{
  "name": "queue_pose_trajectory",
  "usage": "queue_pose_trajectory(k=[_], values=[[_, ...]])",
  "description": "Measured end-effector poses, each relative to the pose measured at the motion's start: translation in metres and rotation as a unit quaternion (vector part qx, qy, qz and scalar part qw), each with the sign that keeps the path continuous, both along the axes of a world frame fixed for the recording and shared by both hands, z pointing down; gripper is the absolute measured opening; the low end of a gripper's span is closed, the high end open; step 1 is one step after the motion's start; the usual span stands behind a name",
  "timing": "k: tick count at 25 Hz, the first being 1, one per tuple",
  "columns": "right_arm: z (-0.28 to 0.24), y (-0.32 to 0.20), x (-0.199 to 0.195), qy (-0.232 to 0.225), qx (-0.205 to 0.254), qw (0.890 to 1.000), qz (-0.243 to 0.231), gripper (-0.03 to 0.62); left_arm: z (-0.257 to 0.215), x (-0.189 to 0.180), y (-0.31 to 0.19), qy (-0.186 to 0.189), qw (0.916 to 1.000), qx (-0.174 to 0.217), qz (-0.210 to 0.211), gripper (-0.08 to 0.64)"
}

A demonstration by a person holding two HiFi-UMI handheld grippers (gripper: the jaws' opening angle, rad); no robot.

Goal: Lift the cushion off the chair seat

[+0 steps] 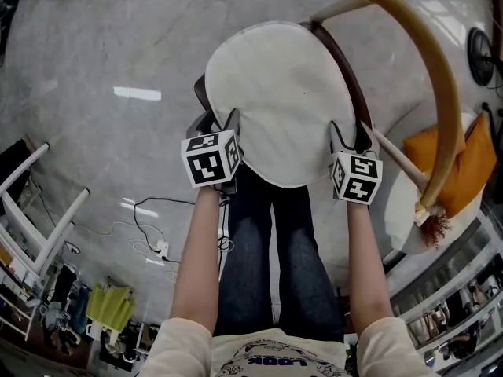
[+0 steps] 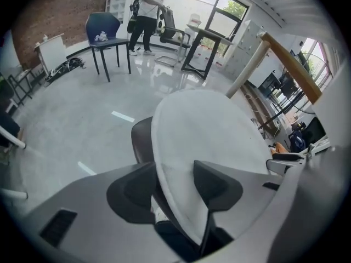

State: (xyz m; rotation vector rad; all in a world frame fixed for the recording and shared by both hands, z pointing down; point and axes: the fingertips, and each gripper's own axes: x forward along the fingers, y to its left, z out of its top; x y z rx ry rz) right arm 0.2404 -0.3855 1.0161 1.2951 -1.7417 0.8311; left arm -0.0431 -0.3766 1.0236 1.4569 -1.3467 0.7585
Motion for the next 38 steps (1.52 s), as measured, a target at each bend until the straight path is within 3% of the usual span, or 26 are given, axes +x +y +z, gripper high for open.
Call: queue_pose_trajectory(k=[5,8,11,13,20,27,38], values=[[0.000,0.000,-0.008,-0.018,-0.031,0.999,0.007,0.254,-0.002,-0.003,-0.002,0.018,0.9998,-0.011,0.005,0.204],[-0.004,0.000,-0.012,-0.018,-0.037,0.999,0.014,0.221,-0.007,0.000,-0.004,0.030,0.9994,-0.011,0.013,0.123],[-0.012,0.000,-0.005,-0.006,-0.030,0.999,0.028,0.114,-0.014,0.004,-0.004,0.029,0.9994,-0.008,0.016,0.072],[-0.019,0.001,0.000,-0.001,-0.027,0.999,0.031,0.081,-0.020,0.008,-0.004,0.021,0.9995,-0.003,0.024,0.060],[-0.058,0.004,-0.013,0.003,-0.008,1.000,0.025,0.067,-0.058,0.000,-0.010,0.015,0.9989,0.020,0.040,0.052],[-0.136,0.005,-0.035,-0.011,0.026,0.999,0.033,0.067,-0.132,-0.022,-0.013,0.012,0.9983,0.048,0.031,0.052],[-0.311,0.022,-0.075,-0.018,0.082,0.996,0.024,0.067,-0.309,-0.064,0.019,0.019,0.9947,0.100,0.007,0.052]])
